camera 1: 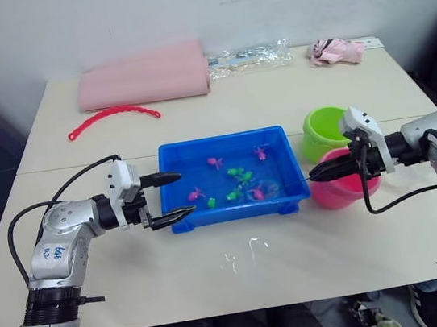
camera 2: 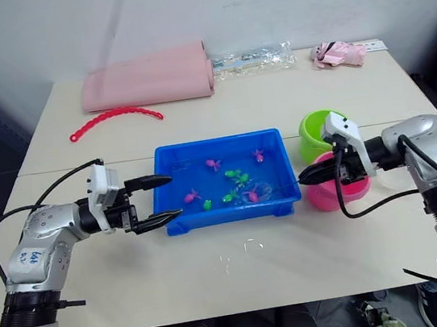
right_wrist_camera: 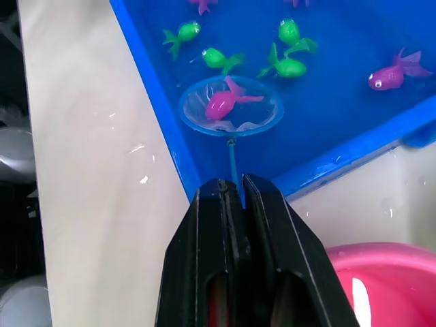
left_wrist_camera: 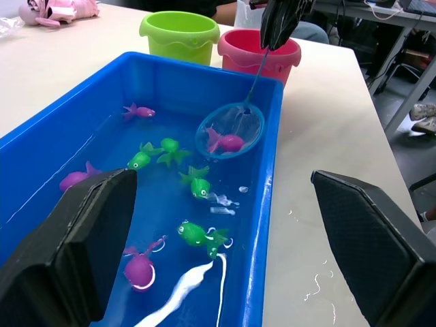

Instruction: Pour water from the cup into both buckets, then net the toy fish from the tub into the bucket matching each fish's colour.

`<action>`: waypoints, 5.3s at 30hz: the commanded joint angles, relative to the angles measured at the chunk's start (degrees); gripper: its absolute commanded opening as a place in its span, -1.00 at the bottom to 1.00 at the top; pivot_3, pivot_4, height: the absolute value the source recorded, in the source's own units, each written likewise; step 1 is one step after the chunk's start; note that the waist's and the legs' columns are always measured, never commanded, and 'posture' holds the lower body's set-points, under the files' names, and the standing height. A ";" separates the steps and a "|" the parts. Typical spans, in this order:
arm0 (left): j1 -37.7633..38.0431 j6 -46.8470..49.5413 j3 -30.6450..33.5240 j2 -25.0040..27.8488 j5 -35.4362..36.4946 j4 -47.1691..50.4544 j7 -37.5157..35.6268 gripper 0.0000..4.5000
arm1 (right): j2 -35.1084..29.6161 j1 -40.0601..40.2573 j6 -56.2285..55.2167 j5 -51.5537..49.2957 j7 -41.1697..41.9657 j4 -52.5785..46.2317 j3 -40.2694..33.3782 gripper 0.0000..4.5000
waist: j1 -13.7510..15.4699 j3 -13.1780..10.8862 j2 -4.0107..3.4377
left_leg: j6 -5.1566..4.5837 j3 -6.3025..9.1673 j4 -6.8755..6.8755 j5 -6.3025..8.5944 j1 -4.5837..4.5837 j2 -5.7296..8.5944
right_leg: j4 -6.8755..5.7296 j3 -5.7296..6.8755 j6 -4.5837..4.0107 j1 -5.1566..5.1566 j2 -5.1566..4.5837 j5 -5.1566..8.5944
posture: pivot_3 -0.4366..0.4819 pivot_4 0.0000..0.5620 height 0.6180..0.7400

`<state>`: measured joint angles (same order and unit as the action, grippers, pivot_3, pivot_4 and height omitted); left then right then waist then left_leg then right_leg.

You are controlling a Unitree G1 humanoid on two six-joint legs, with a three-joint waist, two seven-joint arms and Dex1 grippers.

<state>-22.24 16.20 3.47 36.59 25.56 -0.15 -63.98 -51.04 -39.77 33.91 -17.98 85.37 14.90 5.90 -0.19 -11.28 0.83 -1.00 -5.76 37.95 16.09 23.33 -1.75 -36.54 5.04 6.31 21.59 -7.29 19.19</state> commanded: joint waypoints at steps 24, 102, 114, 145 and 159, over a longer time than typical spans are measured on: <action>-8.01 -0.46 -1.47 -4.74 2.47 -1.36 -0.74 0.98 | 7.34 37.08 -34.41 -7.69 -18.78 -26.83 -33.77 -1.00 | 0.56 0.00 0.00 | -0.02 -0.04 0.02 -0.02 -0.08 0.02 | 0.06 -0.09 0.14 -0.09 0.07 -0.07 | -0.05 -0.47 1.00; -5.34 -0.15 2.37 -2.49 1.58 1.69 4.17 0.98 | 4.78 22.93 18.07 -32.38 -72.31 -39.53 -7.11 -1.00 | 0.17 0.00 -0.05 | -0.26 -0.09 0.02 0.03 0.01 0.07 | 0.45 -0.20 0.31 -0.09 -0.11 -0.17 | -0.05 -0.47 1.00; -3.73 -0.04 2.53 -2.38 1.95 3.14 4.44 0.98 | 9.76 20.66 21.17 -24.53 -72.35 -37.44 -8.47 -1.00 | 0.14 0.00 -0.05 | -0.27 -0.16 -0.01 0.04 0.00 0.06 | 0.44 -0.28 0.32 -0.04 -0.07 -0.17 | -0.05 -0.47 1.00; -3.30 -1.17 3.41 -1.59 2.25 1.65 2.52 0.98 | 9.60 28.38 16.62 -16.82 -62.36 -48.38 -18.50 -1.00 | 0.34 0.00 -0.05 | -0.35 -0.26 -0.11 0.10 0.01 0.09 | 0.55 -0.35 0.39 -0.02 -0.07 -0.21 | -0.05 -0.47 1.00; -10.58 2.52 0.43 -3.43 4.45 0.18 -1.21 0.98 | 10.62 48.35 3.30 -20.96 -49.89 -56.89 -38.08 -1.00 | 0.84 0.00 -0.05 | -0.44 -0.33 -0.12 0.15 -0.02 0.13 | 0.60 -0.45 0.50 -0.06 -0.03 -0.27 | -0.05 -0.47 1.00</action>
<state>-31.91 18.46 3.88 33.50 28.83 -0.84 -64.79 -40.99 8.01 39.51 -38.31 35.31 -39.60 -28.47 0.65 -11.27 0.78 -1.45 -6.12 37.83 16.25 23.28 -1.62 -35.94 4.55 6.85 21.50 -7.31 18.89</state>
